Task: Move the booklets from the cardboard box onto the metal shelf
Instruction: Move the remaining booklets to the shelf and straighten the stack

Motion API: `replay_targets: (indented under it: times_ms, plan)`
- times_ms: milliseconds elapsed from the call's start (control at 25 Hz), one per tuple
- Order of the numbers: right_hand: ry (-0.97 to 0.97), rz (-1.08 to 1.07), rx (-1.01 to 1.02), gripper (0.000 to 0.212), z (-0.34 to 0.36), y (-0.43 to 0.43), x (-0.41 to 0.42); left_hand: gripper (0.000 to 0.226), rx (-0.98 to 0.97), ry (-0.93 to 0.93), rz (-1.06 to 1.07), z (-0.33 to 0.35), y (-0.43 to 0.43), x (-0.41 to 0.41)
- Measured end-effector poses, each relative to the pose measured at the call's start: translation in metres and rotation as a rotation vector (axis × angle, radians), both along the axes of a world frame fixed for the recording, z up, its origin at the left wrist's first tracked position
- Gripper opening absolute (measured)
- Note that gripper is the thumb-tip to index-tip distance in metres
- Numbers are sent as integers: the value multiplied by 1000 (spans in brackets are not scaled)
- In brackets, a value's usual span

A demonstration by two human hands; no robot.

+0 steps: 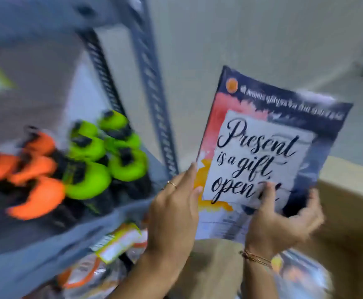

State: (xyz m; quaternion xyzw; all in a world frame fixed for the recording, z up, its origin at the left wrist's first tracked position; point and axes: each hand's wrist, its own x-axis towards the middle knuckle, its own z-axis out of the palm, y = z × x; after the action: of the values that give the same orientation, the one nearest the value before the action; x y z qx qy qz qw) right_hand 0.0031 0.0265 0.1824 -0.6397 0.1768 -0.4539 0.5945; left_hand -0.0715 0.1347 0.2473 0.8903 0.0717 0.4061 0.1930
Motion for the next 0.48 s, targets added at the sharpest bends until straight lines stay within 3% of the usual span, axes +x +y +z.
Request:
replay_targets:
  times_ms: [120, 240, 320, 400, 480]
  plan:
    - [-322, 198, -1, 59, 151, 71, -23, 37, 75, -406, 146, 124, 65, -67]
    - [-526, 455, -27, 58, 273, 125, -54, 44, -63, -561, 245, 223, 116, -124]
    - [-557, 590, -159, 46, 337, 157, -63, 36, -124, -528, 360, 275, 149, -145]
    - [-502, 735, -343, 16, 387, 189, -61, 16, -118, -422, 477, 315, 186, -153]
    - [-401, 823, -503, 14, 416, 219, -53, 19, -104, -282, 602, 336, 224, -145]
